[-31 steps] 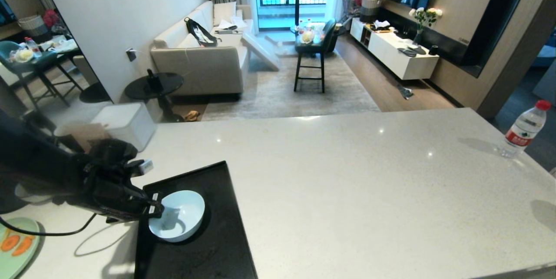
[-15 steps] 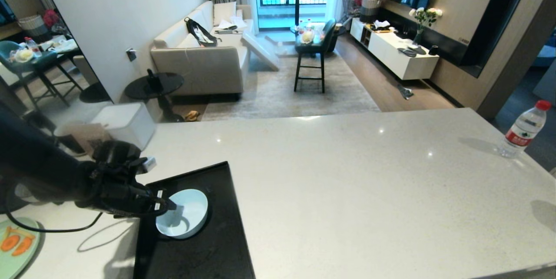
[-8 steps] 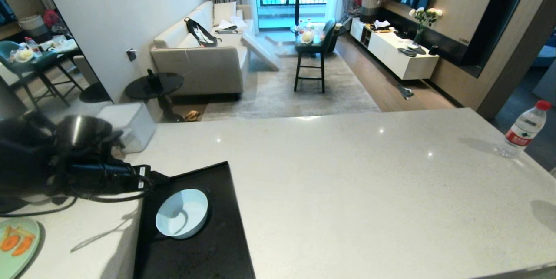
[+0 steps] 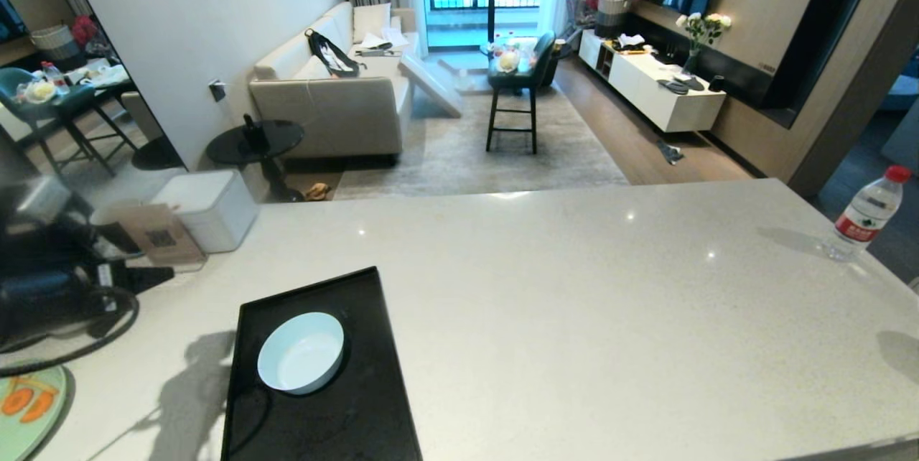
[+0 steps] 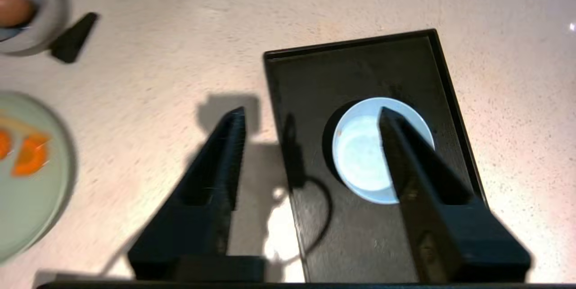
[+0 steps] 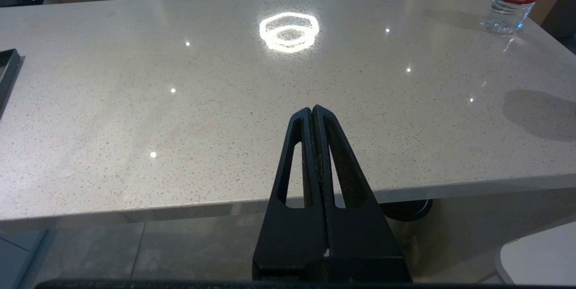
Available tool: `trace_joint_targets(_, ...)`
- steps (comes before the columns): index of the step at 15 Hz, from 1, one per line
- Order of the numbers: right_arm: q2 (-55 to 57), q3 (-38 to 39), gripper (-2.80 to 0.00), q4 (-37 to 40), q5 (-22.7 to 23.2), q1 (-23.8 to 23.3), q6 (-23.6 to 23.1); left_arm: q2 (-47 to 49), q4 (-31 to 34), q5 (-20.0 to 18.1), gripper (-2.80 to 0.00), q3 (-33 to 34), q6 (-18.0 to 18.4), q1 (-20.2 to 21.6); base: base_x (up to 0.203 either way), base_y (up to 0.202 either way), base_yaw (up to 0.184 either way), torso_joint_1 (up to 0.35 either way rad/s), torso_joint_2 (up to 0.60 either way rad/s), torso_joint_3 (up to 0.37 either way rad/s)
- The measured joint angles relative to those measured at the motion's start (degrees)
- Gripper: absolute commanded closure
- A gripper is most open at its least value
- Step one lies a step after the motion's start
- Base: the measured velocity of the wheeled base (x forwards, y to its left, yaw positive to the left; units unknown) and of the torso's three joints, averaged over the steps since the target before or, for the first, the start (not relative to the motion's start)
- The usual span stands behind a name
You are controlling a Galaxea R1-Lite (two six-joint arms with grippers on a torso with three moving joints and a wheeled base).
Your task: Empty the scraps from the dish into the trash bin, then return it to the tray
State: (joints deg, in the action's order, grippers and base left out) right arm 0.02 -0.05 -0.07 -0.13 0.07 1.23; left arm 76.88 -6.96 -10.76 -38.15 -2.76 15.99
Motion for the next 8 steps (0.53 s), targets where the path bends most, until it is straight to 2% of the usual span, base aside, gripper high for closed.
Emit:
trace_joint_targets(3, 0.0, 0.0, 0.00, 0.0, 0.0, 0.0, 0.0, -10.8, 0.0, 0.0, 0.00, 7.1, -0.1, 2.1, 0.000, 0.000, 0.000, 0.000, 0.00, 0.000)
trace_joint_targets(8, 0.0, 0.0, 0.00, 0.0, 0.0, 0.0, 0.0, -28.2, 0.0, -0.2, 0.00, 20.5, -1.7, 2.8, 0.000, 0.000, 0.000, 0.000, 0.00, 0.000)
